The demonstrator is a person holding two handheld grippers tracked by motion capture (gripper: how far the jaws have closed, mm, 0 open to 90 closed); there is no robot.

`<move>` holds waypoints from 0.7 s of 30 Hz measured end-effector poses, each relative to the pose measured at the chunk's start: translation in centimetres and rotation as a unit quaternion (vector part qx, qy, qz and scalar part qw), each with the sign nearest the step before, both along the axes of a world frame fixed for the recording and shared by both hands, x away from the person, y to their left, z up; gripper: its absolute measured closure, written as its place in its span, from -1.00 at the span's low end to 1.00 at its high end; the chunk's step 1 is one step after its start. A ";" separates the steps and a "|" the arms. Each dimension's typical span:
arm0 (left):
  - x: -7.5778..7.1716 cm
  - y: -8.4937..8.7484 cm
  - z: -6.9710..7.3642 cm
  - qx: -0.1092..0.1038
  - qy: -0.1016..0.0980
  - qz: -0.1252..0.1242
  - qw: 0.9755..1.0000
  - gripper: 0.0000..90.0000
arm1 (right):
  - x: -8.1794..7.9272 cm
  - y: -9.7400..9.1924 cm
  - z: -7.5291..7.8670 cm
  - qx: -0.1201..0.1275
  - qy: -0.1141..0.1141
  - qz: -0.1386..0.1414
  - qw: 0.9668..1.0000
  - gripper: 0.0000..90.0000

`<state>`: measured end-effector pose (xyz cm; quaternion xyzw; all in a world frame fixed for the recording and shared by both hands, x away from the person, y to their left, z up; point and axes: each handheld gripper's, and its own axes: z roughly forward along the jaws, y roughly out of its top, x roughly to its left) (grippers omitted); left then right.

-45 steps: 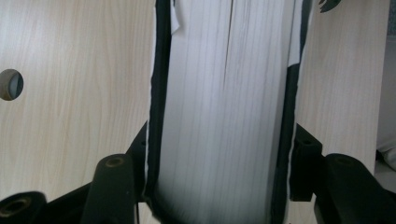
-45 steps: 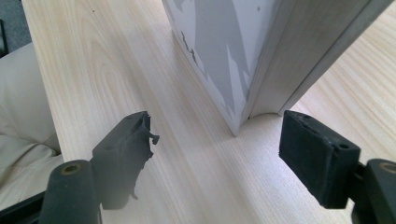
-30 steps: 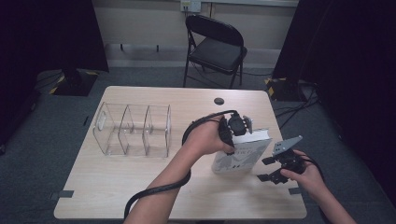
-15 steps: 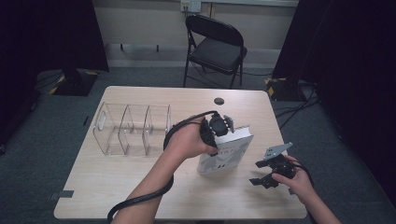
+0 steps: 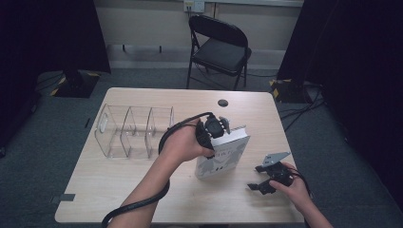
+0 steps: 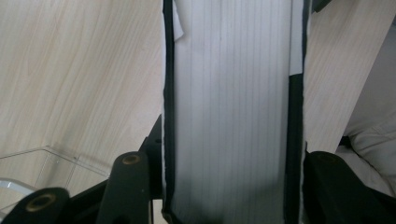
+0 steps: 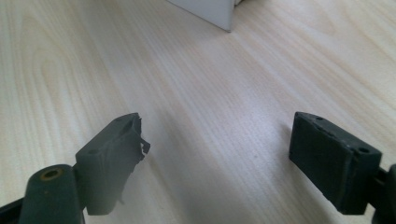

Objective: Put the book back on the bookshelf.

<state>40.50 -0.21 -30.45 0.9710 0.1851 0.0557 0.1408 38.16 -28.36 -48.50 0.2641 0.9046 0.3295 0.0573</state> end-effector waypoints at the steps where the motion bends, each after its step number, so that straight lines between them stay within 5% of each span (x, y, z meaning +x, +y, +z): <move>1: -0.1 0.1 -0.1 -0.004 0.002 0.005 1.000 0.18 | 0.0 0.0 0.0 0.001 -0.003 -0.001 1.000 -0.64; 10: -0.3 0.6 0.0 0.002 0.003 0.014 1.000 0.18 | -0.5 0.1 -0.6 -0.002 -0.042 -0.001 0.999 -0.71; 21: 0.1 0.8 0.0 0.000 0.009 0.020 1.000 0.16 | -1.1 -0.4 -1.5 0.041 -0.066 -0.015 0.997 -0.73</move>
